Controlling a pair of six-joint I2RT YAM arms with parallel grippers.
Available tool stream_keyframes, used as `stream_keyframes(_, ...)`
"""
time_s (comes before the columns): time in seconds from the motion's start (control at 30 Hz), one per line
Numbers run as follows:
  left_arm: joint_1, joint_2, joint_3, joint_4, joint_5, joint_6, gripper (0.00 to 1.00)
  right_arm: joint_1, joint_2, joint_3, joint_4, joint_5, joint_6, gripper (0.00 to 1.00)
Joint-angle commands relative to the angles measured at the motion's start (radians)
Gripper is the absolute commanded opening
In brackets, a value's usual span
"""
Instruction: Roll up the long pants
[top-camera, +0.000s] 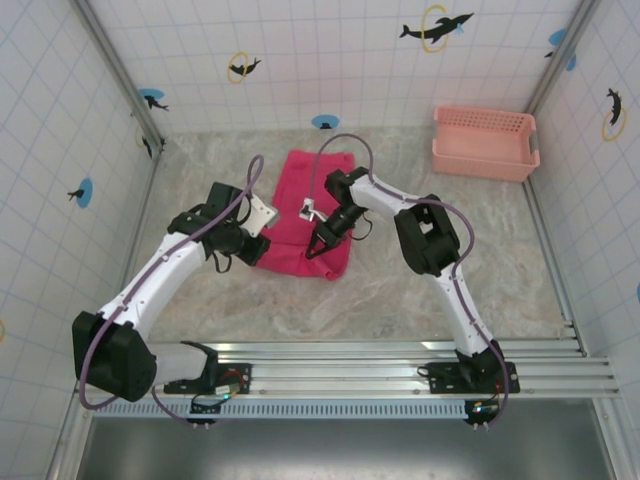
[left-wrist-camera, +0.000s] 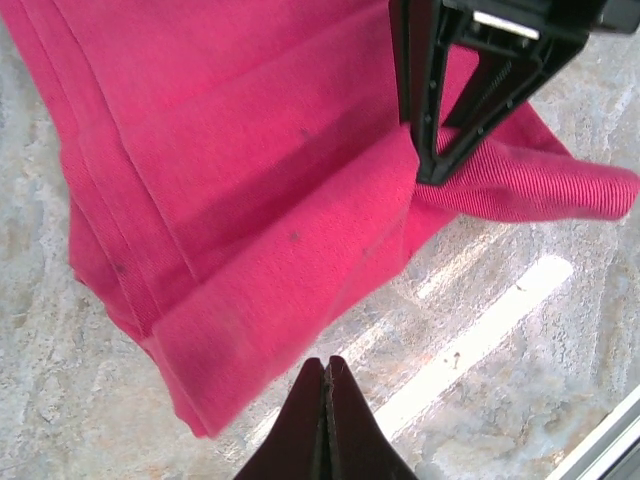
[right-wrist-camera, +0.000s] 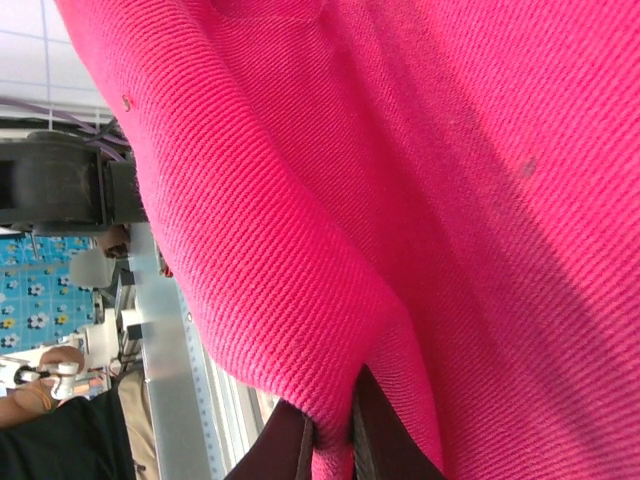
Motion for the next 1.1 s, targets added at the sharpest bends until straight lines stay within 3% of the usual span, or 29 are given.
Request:
stream_keyframes(0.0, -0.011, 0.042, -0.019, -0.022, 0.026, -0.022, 0.05, -0.008, 0.025, 0.046, 0.028, -0.039, -0.001, 0.03)
stream_keyframes(0.4, -0.018, 0.371, 0.133, 0.014, -0.010, -0.114, 0.06, -0.013, 0.028, 0.025, 0.025, -0.077, -0.026, 0.03)
stream_keyframes(0.53, -0.016, 0.475, 0.231, 0.005, 0.041, -0.129, 0.06, -0.013, 0.033, 0.016, 0.023, -0.096, -0.034, 0.03)
stream_keyframes(0.7, -0.018, 0.492, 0.298, -0.002, 0.124, -0.140, 0.09, -0.020, 0.047, 0.017, 0.020, -0.103, -0.038, 0.03)
stream_keyframes(0.8, -0.018, 0.530, 0.330, -0.020, 0.116, -0.140, 0.11, -0.021, 0.062, 0.026, 0.017, -0.107, -0.037, 0.03)
stream_keyframes(0.93, -0.015, 0.682, 0.401, -0.099, 0.077, -0.124, 0.07, -0.025, 0.061, 0.019, 0.014, -0.080, -0.039, 0.04)
stream_keyframes(1.07, -0.010, 0.769, 0.375, -0.063, 0.084, -0.139, 0.00, -0.036, 0.038, 0.008, 0.014, -0.057, -0.037, 0.05)
